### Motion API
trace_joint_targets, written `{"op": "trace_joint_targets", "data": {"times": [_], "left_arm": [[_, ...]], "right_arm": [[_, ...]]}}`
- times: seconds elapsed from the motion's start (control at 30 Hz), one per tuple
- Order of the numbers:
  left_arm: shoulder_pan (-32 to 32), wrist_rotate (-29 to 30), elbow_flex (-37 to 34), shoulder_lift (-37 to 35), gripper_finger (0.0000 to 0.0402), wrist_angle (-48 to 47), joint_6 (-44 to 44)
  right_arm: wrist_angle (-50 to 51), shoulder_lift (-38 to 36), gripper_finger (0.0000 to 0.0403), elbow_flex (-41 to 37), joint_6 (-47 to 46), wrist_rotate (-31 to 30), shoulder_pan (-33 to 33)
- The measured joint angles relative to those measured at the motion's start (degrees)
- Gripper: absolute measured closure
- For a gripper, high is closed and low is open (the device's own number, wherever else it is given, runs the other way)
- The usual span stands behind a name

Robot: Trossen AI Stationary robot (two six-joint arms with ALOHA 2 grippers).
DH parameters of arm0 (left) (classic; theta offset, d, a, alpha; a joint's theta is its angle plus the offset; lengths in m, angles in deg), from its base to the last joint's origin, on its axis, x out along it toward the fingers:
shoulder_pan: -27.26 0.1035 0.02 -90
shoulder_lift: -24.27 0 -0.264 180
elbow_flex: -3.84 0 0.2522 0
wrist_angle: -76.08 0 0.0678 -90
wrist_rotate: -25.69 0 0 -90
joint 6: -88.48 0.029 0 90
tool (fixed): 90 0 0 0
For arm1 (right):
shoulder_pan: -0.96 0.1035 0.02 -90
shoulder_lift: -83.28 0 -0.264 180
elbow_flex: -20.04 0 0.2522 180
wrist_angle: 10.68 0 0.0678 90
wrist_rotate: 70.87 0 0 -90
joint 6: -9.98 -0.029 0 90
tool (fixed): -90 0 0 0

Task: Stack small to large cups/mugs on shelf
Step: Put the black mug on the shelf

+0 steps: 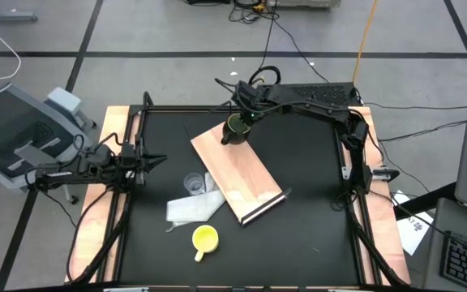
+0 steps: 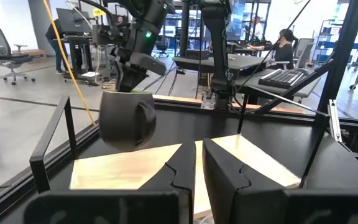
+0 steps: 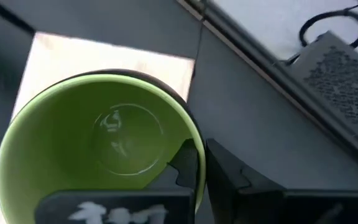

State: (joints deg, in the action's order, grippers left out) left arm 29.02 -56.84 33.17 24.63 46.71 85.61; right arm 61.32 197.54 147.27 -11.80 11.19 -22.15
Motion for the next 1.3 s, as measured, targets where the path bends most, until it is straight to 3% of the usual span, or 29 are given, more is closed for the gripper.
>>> {"op": "trace_joint_targets", "data": {"times": [0.43,1.3], "left_arm": [[0.0,-0.1,0.0,0.0,0.0369,0.1,0.0],[0.0,-0.1,0.0,0.0,0.0369,0.0,0.1]], "right_arm": [[-1.8,4.7,0.0398,-0.1,-0.3,-1.2,3.0],[-2.9,5.0,0.0385,-0.1,-2.2,-5.7,4.8]]}}
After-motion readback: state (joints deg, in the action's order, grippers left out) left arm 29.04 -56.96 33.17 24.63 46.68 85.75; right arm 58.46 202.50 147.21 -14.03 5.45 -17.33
